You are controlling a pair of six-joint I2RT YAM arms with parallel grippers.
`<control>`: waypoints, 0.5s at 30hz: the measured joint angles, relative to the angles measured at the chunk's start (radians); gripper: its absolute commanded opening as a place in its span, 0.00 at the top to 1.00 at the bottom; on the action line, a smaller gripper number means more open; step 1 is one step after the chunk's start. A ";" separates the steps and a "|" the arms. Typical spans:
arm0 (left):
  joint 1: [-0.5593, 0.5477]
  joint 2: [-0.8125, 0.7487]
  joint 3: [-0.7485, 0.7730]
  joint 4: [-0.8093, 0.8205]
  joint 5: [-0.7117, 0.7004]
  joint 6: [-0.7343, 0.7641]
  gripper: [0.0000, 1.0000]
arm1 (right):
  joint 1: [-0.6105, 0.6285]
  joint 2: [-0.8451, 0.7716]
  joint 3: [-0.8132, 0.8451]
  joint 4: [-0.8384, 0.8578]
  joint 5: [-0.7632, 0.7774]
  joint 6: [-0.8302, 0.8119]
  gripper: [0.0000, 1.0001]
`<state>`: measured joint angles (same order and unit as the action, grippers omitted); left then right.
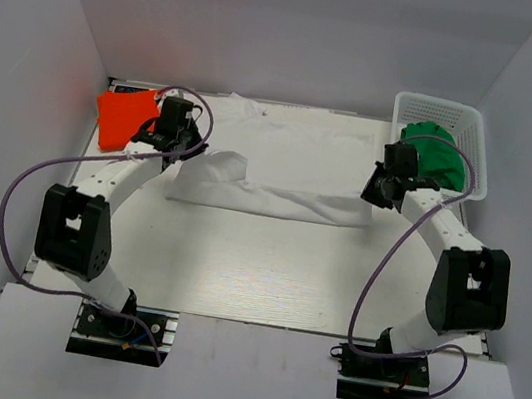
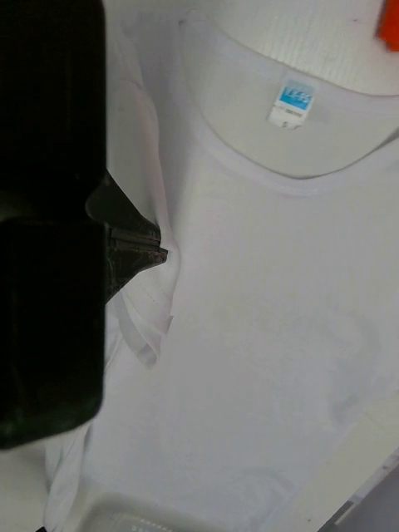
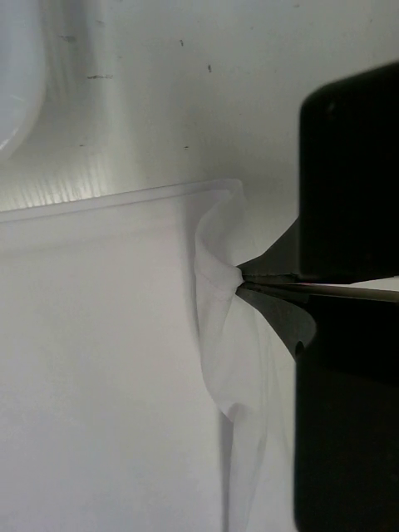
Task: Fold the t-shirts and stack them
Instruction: Fold the flattened tshirt in 1/3 of the way
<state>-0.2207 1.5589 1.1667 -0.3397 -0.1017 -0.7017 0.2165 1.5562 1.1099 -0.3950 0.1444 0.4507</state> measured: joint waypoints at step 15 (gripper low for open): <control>0.032 0.498 0.453 0.029 -0.021 0.146 0.25 | -0.034 0.294 0.217 -0.034 0.040 0.043 0.47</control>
<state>-0.1890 2.0571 1.6196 -0.3111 -0.1226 -0.5556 0.1825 1.8503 1.3266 -0.4294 0.1841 0.4934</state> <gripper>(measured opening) 0.505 0.460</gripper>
